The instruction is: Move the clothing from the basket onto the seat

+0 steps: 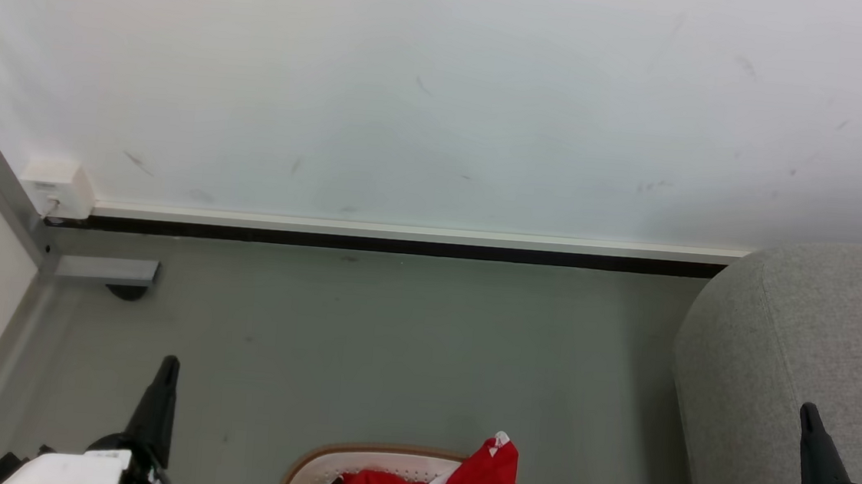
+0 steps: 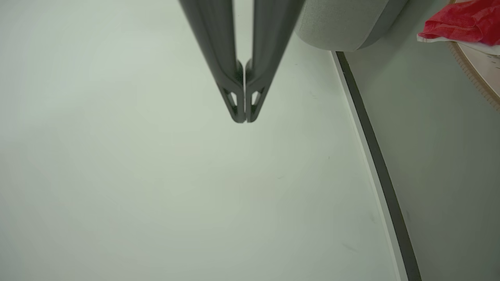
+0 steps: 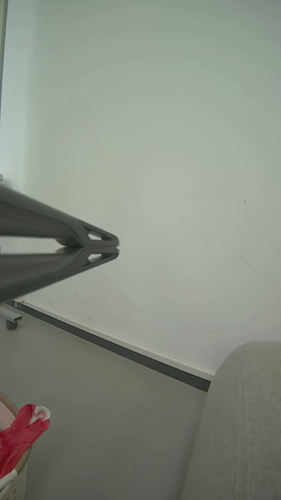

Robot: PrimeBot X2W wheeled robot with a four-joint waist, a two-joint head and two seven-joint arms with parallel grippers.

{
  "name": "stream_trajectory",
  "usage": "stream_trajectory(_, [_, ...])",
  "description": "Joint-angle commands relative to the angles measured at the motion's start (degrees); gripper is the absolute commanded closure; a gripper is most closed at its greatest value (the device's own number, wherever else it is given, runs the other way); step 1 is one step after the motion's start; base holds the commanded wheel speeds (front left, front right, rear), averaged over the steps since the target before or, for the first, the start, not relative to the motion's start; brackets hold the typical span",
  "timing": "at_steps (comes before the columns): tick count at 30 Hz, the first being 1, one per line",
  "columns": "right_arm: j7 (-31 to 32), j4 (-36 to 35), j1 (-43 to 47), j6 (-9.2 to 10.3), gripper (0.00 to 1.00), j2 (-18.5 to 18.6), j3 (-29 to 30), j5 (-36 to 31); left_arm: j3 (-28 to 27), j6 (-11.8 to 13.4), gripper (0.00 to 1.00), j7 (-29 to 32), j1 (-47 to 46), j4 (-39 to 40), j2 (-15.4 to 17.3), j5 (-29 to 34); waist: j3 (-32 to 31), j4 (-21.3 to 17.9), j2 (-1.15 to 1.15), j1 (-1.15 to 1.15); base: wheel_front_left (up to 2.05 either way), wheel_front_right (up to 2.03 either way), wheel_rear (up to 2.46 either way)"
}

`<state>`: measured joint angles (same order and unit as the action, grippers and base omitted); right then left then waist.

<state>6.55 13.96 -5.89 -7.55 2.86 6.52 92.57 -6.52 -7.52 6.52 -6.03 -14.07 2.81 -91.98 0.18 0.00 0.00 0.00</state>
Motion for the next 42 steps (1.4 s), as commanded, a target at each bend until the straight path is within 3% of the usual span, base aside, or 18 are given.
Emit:
stream_trajectory(1, [0.08, 0.15, -0.69, 0.13, 1.00, 0.00, 0.15, -0.32, -0.09, -0.05, 1.00, 0.19, -0.46, 0.03, 0.10, -0.82, 0.00, 0.00, 0.00, 0.00, 0.00, 0.00, 0.00])
stream_trajectory(28, [0.08, 0.15, -0.69, 0.13, 1.00, 0.00, 0.15, -0.32, -0.09, -0.05, 1.00, 0.19, -0.46, 0.03, 0.10, -0.82, 0.00, 0.00, 0.00, 0.00, 0.00, 0.00, 0.00])
stream_trajectory(29, [0.00, 0.00, 0.00, 0.00, 0.00, 0.00, 0.00, 0.00, 0.00, 0.00, 0.00, 0.00, 0.00, 0.00, 0.00, 0.00, 0.00, 0.00, 0.00, 0.00, 0.00, 0.00, 0.00])
stream_trajectory(42, [-2.76, -1.69, 0.92, 0.01, 0.00, -0.25, -3.72, 0.99, 1.63, 0.02, 0.00, -2.92, 1.28, 0.73, -0.26, 0.78, -0.02, 0.10, 0.00, 0.00, 0.00, 0.00, 0.00])
